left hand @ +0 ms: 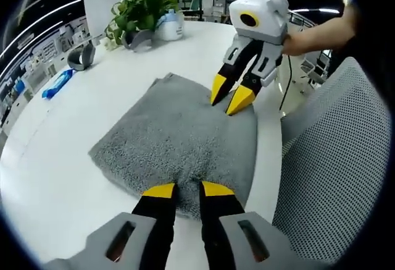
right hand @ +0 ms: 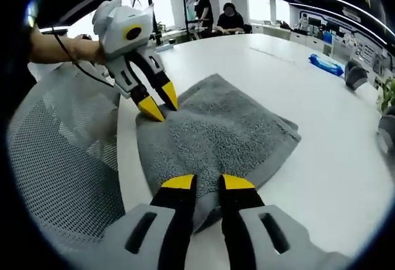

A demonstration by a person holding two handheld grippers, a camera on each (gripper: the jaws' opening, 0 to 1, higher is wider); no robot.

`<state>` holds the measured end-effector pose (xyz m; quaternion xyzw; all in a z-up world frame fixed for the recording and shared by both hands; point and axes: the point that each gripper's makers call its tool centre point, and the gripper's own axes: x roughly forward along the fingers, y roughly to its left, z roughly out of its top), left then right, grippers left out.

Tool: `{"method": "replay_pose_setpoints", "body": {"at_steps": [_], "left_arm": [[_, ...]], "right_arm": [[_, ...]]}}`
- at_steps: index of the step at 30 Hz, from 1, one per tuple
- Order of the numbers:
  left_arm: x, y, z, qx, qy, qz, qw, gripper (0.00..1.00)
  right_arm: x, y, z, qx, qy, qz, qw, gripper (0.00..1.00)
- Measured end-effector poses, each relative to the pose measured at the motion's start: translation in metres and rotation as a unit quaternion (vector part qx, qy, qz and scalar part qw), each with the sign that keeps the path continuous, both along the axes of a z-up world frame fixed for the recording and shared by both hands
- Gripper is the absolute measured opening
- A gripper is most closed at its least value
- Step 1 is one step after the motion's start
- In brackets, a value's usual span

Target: Fold the towel on the table until its edges align and the towel forms a compact rectangular stack.

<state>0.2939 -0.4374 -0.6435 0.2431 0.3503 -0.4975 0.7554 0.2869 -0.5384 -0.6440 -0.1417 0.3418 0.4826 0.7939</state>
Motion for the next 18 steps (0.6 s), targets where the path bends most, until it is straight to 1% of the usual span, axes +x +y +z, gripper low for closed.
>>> {"method": "replay_pose_setpoints", "body": {"at_steps": [5,11,18], "left_arm": [[0.020,0.003,0.000,0.006,-0.003,0.001,1.0000,0.14],[0.050,0.011,-0.001,0.001,0.005,0.025,0.9997,0.14],[0.077,0.018,-0.001,-0.011,-0.001,0.028,0.9995,0.14]], "right_arm": [[0.022,0.004,-0.001,-0.018,-0.002,-0.002,0.9998,0.13],[0.049,0.011,-0.002,-0.031,0.001,-0.004,0.9995,0.13],[0.079,0.018,-0.002,-0.039,-0.004,0.001,0.9992,0.13]]}}
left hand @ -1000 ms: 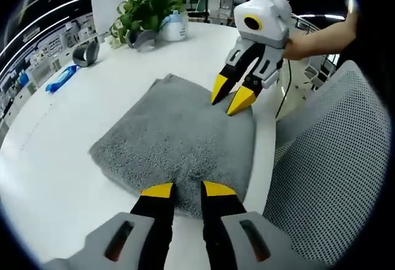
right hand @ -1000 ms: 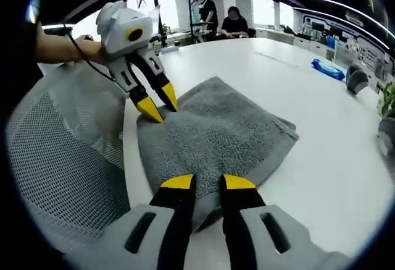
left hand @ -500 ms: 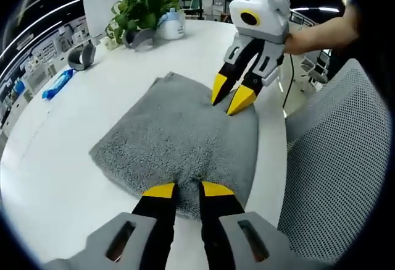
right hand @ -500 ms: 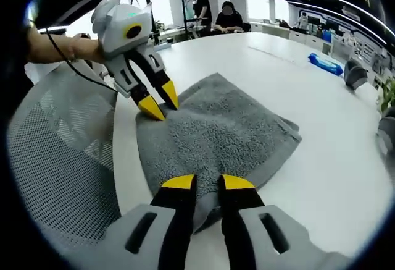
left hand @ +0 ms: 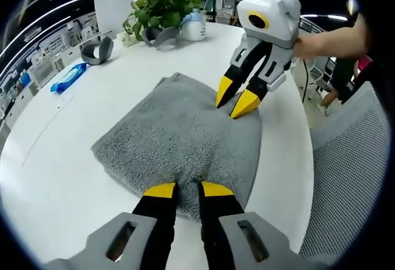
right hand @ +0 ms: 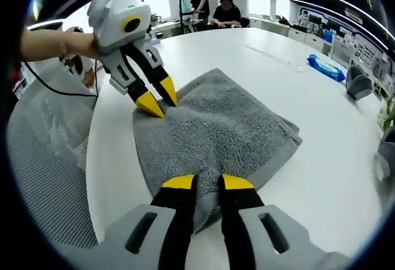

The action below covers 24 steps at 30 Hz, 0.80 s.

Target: Fold the towel on the table until its edges align and the towel forms a compact rectangular stack.

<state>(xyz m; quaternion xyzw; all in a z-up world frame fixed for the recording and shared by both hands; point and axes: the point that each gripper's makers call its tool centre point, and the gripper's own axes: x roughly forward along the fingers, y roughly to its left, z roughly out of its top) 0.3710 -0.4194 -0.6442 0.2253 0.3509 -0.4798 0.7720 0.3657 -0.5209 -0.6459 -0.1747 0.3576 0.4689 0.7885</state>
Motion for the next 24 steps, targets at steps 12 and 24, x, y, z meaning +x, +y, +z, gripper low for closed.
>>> {"method": "replay_pose_setpoints", "body": {"at_steps": [12,24], "left_arm": [[0.034,0.010,0.001,0.011,-0.015,0.004,0.9998,0.14],[0.040,0.015,0.007,-0.006,-0.024,0.030,0.9992,0.15]], "right_arm": [[0.033,0.011,-0.001,-0.018,-0.013,0.005,0.9997,0.13],[0.042,0.013,0.005,0.044,-0.017,-0.018,0.9987,0.14]]}}
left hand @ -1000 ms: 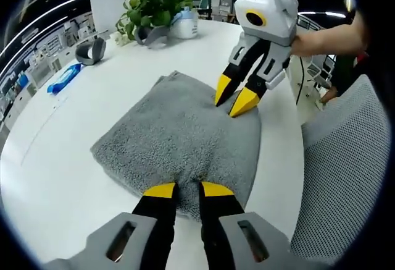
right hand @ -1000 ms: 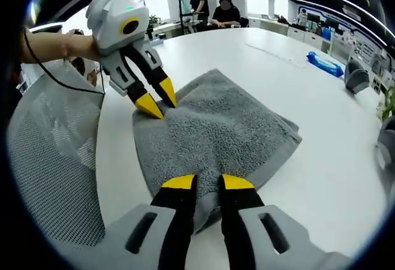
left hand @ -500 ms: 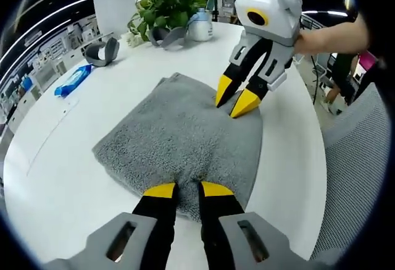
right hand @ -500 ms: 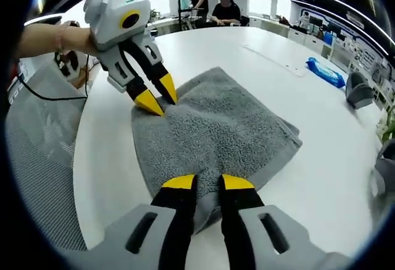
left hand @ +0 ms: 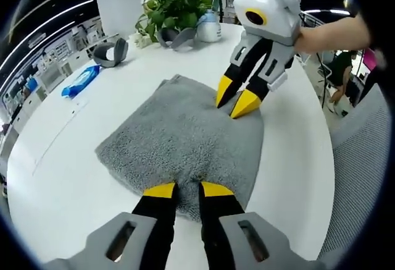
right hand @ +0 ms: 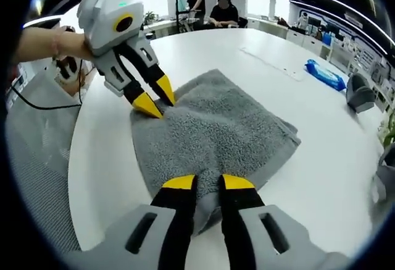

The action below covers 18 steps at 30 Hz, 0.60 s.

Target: Fold the towel on the table until its edges align and the towel forms a compact rectangular stack.

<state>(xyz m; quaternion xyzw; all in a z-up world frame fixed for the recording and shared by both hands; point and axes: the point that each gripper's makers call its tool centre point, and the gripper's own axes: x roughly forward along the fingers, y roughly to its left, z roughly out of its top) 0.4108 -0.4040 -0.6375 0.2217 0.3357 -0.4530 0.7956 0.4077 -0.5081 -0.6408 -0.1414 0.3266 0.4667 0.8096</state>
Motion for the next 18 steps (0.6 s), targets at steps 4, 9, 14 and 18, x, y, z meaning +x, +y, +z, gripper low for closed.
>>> {"method": "replay_pose_setpoints", "body": {"at_steps": [4,9,14,18], "left_arm": [[-0.003,0.009,0.019,-0.052,-0.012,0.038,0.9978,0.20],[-0.036,0.024,0.055,-0.103,-0.059,0.055,0.9914,0.36],[-0.073,0.053,0.093,-0.166,-0.082,0.116,0.9759,0.55],[-0.095,0.076,0.132,-0.210,-0.132,0.162,0.9552,0.83]], "right_arm": [[-0.007,-0.010,0.023,0.103,0.019,-0.056,0.9929,0.19],[-0.032,-0.031,0.062,0.149,-0.039,-0.080,0.9849,0.45],[-0.069,-0.045,0.083,0.137,-0.074,-0.077,0.9848,0.69],[-0.088,-0.049,0.107,0.156,-0.106,-0.099,0.9771,0.90]]}}
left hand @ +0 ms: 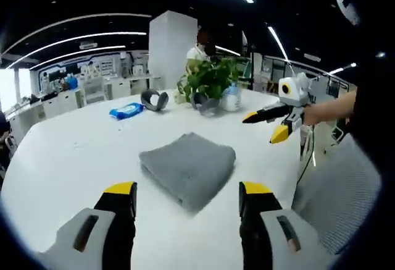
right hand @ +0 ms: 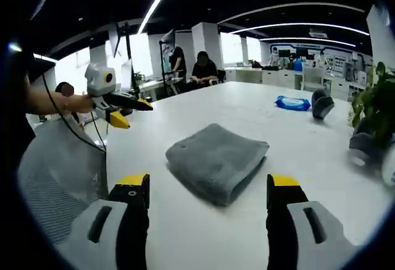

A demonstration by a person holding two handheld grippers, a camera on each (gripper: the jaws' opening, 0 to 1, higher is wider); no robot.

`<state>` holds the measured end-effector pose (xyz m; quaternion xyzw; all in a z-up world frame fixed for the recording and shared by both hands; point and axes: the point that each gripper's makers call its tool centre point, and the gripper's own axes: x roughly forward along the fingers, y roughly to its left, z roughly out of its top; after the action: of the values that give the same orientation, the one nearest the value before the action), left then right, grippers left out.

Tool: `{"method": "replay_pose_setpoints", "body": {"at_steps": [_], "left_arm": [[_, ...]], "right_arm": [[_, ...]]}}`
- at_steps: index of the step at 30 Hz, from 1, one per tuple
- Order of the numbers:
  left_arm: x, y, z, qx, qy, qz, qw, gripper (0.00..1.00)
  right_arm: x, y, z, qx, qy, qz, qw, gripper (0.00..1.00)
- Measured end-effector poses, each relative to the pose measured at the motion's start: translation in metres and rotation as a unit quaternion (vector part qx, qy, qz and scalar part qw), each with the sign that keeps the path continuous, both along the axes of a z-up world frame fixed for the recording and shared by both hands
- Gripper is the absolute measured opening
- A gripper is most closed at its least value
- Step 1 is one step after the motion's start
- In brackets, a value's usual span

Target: Fold the towel on the table until its edges align and the towel forms a compact rectangular stack.

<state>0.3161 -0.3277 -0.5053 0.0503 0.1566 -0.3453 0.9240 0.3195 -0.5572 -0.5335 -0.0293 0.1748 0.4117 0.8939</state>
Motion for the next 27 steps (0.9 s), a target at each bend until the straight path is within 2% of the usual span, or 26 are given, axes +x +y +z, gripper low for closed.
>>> {"method": "replay_pose_setpoints", "body": {"at_steps": [1,3,4,7,8,9,10,12,14,15,16,17,18,19,20,22,23,25,27], "left_arm": [[-0.007,0.011,0.009,0.000,-0.017,0.021,0.9996,0.88],[-0.019,0.026,0.018,-0.002,-0.029,0.050,0.9983,1.00],[-0.026,0.033,0.020,0.004,-0.033,0.057,0.9978,0.98],[-0.042,0.052,0.023,0.003,-0.046,0.089,0.9950,0.99],[-0.047,0.062,0.024,0.005,-0.051,0.108,0.9929,0.99],[-0.049,0.068,0.025,0.004,-0.054,0.124,0.9909,0.99],[-0.051,0.078,0.028,0.008,-0.066,0.147,0.9868,0.99],[-0.055,0.090,0.030,0.024,-0.084,0.172,0.9812,0.99],[-0.054,0.096,0.033,0.014,-0.097,0.193,0.9762,0.99],[-0.055,0.095,0.029,0.014,-0.095,0.186,0.9778,0.99],[-0.054,0.094,0.026,0.019,-0.097,0.184,0.9779,0.99],[-0.053,0.093,0.021,0.035,-0.092,0.182,0.9784,0.99],[-0.055,0.090,0.010,0.057,-0.069,0.169,0.9816,0.99],[-0.056,0.086,0.006,0.065,-0.059,0.157,0.9836,0.98],[-0.057,0.083,0.004,0.070,-0.059,0.150,0.9845,0.97],[-0.058,0.079,0.001,0.073,-0.059,0.140,0.9857,0.95],[-0.057,0.079,0.000,0.074,-0.057,0.142,0.9854,0.95],[-0.060,0.082,-0.008,0.070,-0.036,0.141,0.9869,0.96],[-0.059,0.089,-0.013,0.070,-0.024,0.150,0.9859,0.97]], "right_arm": [[-0.006,-0.001,0.007,-0.001,-0.014,-0.010,0.9998,0.99],[-0.016,-0.003,0.018,-0.005,-0.044,-0.015,0.9989,1.00],[-0.022,-0.002,0.021,-0.008,-0.055,-0.010,0.9984,1.00],[-0.037,0.000,0.026,-0.013,-0.053,-0.015,0.9984,1.00],[-0.041,0.002,0.028,-0.007,-0.051,-0.018,0.9985,1.00],[-0.046,0.007,0.032,0.016,-0.045,-0.023,0.9986,1.00],[-0.049,0.010,0.033,0.023,-0.045,-0.021,0.9985,1.00],[-0.056,0.019,0.032,0.018,-0.047,-0.020,0.9985,1.00],[-0.059,0.024,0.030,-0.001,-0.067,-0.017,0.9976,0.99],[-0.063,0.029,0.029,-0.006,-0.082,-0.011,0.9966,0.99],[-0.070,0.036,0.028,-0.007,-0.079,-0.006,0.9968,0.99],[-0.072,0.038,0.027,-0.008,-0.076,-0.005,0.9970,0.99],[-0.078,0.043,0.022,-0.009,-0.059,-0.004,0.9982,0.99],[-0.083,0.048,0.021,-0.005,-0.049,-0.002,0.9988,0.99],[-0.087,0.051,0.021,-0.001,-0.042,-0.003,0.9991,0.99],[-0.094,0.059,0.024,0.004,-0.046,-0.006,0.9989,0.99],[-0.095,0.062,0.027,0.003,-0.058,-0.017,0.9982,0.99],[-0.097,0.065,0.027,-0.002,-0.059,-0.019,0.9981,0.99],[-0.096,0.060,0.023,-0.012,-0.027,-0.063,0.9976,0.99]]}}
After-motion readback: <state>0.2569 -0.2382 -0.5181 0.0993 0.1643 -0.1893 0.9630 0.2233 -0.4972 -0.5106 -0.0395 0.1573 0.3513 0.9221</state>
